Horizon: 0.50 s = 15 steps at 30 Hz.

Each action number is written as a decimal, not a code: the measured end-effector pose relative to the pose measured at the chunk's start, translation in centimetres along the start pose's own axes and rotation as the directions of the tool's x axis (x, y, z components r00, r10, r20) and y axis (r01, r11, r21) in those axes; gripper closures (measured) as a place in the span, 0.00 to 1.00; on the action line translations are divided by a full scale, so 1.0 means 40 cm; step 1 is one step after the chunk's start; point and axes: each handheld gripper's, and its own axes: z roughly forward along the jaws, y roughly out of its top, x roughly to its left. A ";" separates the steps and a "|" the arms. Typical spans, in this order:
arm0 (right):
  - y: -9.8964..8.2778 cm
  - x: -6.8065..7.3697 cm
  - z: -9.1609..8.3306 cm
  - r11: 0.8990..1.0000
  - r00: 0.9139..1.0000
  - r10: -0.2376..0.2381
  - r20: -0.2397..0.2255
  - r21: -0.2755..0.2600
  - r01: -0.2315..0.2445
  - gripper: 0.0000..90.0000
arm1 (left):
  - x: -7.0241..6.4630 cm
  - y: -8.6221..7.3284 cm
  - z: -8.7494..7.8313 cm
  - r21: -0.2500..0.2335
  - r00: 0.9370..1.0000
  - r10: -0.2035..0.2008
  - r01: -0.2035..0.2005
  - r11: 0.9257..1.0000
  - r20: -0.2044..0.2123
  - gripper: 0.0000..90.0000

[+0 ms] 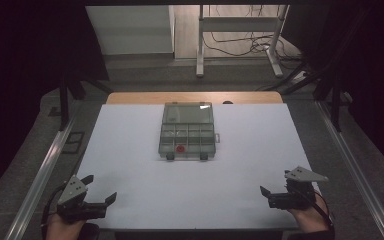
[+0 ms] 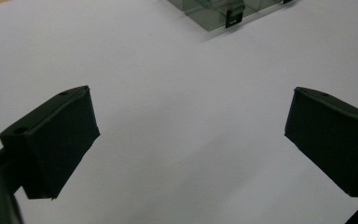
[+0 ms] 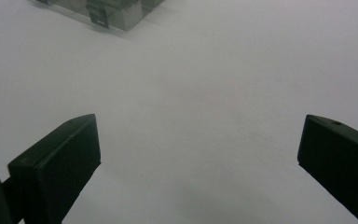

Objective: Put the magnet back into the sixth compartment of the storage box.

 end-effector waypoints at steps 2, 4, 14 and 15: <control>-0.009 -0.003 -0.004 1.000 1.000 0.007 0.011 -0.004 -0.007 0.00 | 0.000 0.000 0.000 0.000 1.000 0.000 0.000 1.000 0.001 0.03; -0.020 -0.005 -0.006 1.000 1.000 0.016 0.017 -0.003 -0.016 0.00 | 0.000 0.000 0.000 0.001 1.000 0.001 -0.001 1.000 0.000 0.03; -0.056 -0.012 -0.005 0.999 0.999 0.036 0.020 0.024 -0.036 0.00 | -0.001 0.000 0.000 0.000 1.000 0.003 -0.003 1.000 0.000 0.03; -0.057 -0.012 -0.004 0.999 0.999 0.036 0.020 0.024 -0.036 0.00 | -0.001 0.001 0.001 0.001 1.000 0.003 -0.003 1.000 -0.001 0.03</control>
